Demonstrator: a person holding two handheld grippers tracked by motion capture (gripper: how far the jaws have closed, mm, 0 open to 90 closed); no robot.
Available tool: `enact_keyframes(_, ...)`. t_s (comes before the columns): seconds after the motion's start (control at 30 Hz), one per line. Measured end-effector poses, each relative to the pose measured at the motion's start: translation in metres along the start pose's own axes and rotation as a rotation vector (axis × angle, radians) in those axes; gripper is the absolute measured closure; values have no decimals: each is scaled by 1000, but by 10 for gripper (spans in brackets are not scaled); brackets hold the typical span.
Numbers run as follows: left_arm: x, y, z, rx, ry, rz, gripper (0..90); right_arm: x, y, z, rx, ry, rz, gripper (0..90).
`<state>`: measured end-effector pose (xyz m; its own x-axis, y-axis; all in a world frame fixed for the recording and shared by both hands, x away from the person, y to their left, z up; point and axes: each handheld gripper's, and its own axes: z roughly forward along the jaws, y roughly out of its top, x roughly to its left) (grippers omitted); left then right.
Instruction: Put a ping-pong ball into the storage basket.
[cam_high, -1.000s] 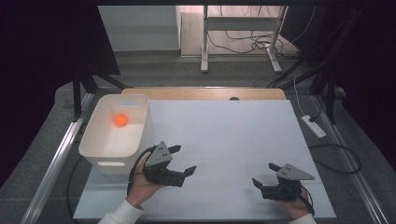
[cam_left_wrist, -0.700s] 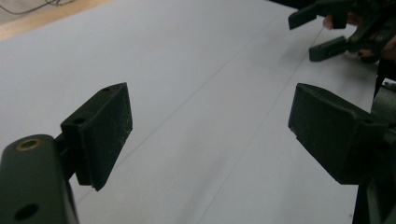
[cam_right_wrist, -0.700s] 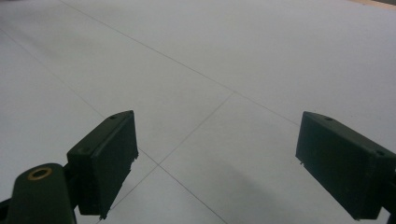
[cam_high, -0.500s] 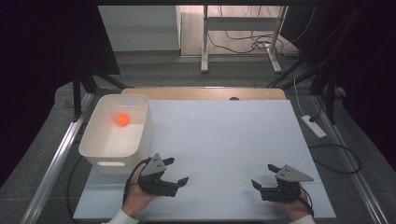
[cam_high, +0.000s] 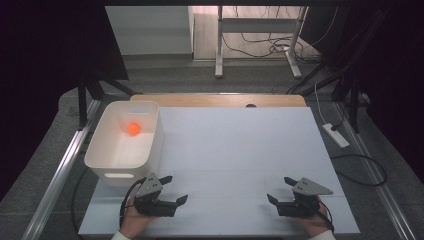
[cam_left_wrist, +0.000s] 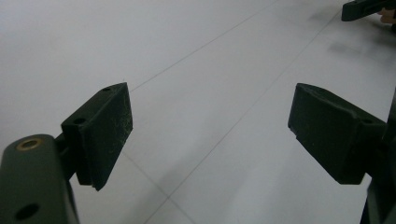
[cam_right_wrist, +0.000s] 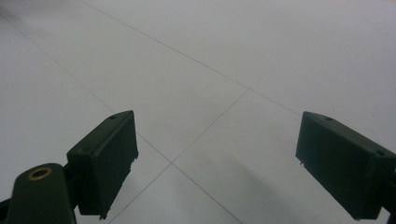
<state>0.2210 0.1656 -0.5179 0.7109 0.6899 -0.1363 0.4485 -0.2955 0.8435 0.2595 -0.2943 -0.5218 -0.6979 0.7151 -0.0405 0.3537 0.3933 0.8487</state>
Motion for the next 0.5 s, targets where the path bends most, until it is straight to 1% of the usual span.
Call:
enact_keyframes(0.07, 0, -4, -3, 0, 7, 1, 145, 0, -1, 1, 5, 2, 1, 124)
enact_keyframes(0.17, 2, -6, -5, -3, 10, -2, 144, 2, 0, 2, 10, 11, -7, 124)
enact_keyframes(0.23, 2, -6, -4, -7, 12, -11, 144, 2, 0, 2, 9, 16, -7, 124)
enact_keyframes(0.33, 0, -4, -3, -7, 13, -2, 143, 2, -1, 3, 12, 14, -6, 124)
enact_keyframes(0.5, -1, -3, -2, -7, 14, -2, 144, 2, -1, 2, 11, 13, -8, 124)
